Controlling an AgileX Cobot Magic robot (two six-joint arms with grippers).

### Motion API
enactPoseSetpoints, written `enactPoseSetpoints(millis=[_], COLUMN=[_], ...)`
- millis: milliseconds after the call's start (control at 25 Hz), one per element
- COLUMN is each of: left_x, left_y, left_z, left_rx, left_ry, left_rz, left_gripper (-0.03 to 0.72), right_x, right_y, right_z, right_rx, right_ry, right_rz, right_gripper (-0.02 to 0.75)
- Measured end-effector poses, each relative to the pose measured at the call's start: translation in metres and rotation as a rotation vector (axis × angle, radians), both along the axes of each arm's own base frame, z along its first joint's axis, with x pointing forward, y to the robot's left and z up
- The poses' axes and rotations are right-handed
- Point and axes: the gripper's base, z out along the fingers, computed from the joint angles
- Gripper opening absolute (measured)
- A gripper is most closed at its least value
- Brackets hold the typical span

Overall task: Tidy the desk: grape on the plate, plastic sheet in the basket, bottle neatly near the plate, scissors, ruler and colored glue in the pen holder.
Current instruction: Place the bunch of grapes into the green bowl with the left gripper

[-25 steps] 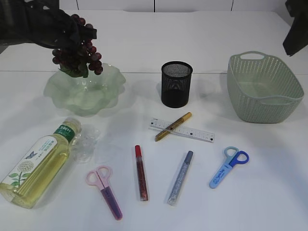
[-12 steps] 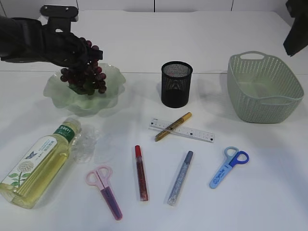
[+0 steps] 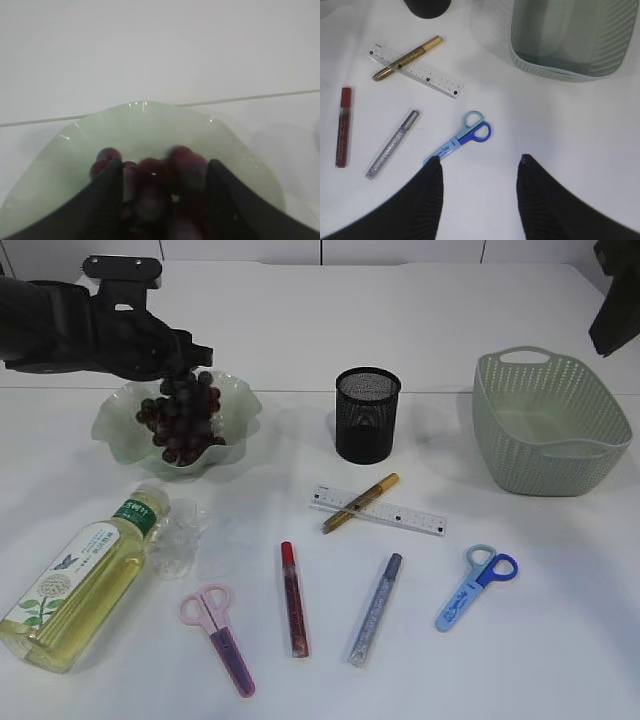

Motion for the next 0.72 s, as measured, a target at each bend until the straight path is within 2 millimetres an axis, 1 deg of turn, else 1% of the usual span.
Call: enactPoseSetpoints(millis=[280, 360, 440, 560, 640, 720], left_x=[0.000, 0.000, -0.002, -0.005, -0.009, -0.015], left_y=[0.000, -0.002, -0.007, -0.018, -0.029, -0.040], left_z=[0.000, 0.004, 0.013, 0.026, 0.030, 0.033], left_rx=[-0.030, -0.080, -0.150, -0.289, -0.403, -0.475], left_ry=[0.003, -0.004, -0.019, -0.031, -0.022, -0.003], left_rz=[0.015, 0.005, -0.016, -0.090, -0.186, -0.304], left_gripper=[0.409, 0.409, 0.410, 0.410, 0.411, 0.411], right_x=[0.000, 0.000, 0.000, 0.000, 0.000, 0.000], right_y=[0.000, 0.000, 0.000, 0.000, 0.000, 0.000], right_z=[0.000, 0.000, 0.000, 0.000, 0.000, 0.000], right_rx=[0.001, 0.001, 0.001, 0.001, 0.001, 0.001], right_ry=[0.002, 0.002, 0.002, 0.002, 0.002, 0.002], right_rz=[-0.003, -0.003, -0.003, -0.003, -0.003, -0.003], right_gripper=[0.389, 0.389, 0.389, 0.389, 0.389, 0.389])
